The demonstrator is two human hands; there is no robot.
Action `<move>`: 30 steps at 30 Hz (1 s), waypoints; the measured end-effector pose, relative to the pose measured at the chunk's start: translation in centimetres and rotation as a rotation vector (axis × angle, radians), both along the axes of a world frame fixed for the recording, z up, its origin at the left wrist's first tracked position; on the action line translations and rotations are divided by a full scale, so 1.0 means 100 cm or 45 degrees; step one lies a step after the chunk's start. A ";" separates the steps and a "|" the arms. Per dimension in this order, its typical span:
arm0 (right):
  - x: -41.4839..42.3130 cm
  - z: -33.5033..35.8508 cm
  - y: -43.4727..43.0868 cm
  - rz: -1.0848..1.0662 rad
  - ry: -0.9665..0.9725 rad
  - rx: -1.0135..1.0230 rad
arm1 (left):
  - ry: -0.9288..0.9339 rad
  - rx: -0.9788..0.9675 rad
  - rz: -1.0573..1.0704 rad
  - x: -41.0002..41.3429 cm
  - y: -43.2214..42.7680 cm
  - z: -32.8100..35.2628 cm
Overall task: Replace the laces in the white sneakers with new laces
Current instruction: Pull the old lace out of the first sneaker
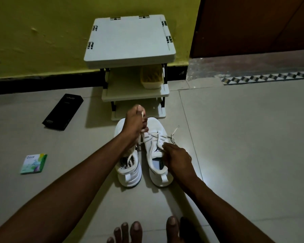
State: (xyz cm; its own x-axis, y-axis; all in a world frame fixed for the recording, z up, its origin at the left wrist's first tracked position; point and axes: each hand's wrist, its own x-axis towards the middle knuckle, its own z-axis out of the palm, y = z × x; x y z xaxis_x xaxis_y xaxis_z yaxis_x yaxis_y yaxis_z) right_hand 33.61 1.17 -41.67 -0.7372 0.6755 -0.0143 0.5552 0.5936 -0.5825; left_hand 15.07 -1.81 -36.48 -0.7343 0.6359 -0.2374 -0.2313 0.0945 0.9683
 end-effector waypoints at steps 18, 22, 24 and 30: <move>-0.004 -0.001 0.023 0.046 0.150 0.004 | 1.355 -1.036 -1.123 -0.040 -0.016 -0.012; -0.018 0.013 0.030 0.072 0.244 -0.069 | 1.402 -1.096 -1.217 -0.038 -0.014 -0.009; -0.032 0.016 0.039 0.078 0.275 -0.062 | 1.400 -1.096 -1.224 -0.035 -0.016 -0.010; -0.076 0.019 0.073 0.291 -0.158 0.091 | 1.414 -1.098 -1.278 -0.040 -0.025 -0.017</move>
State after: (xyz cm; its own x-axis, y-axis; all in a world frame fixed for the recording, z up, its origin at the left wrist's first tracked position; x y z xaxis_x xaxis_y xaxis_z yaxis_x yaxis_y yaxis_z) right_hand 26.00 8.45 -39.75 -0.8664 0.4941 -0.0719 0.4663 0.7492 -0.4704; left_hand 11.04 -4.29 -38.17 -0.1981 0.8838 -0.4237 0.9281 0.3082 0.2090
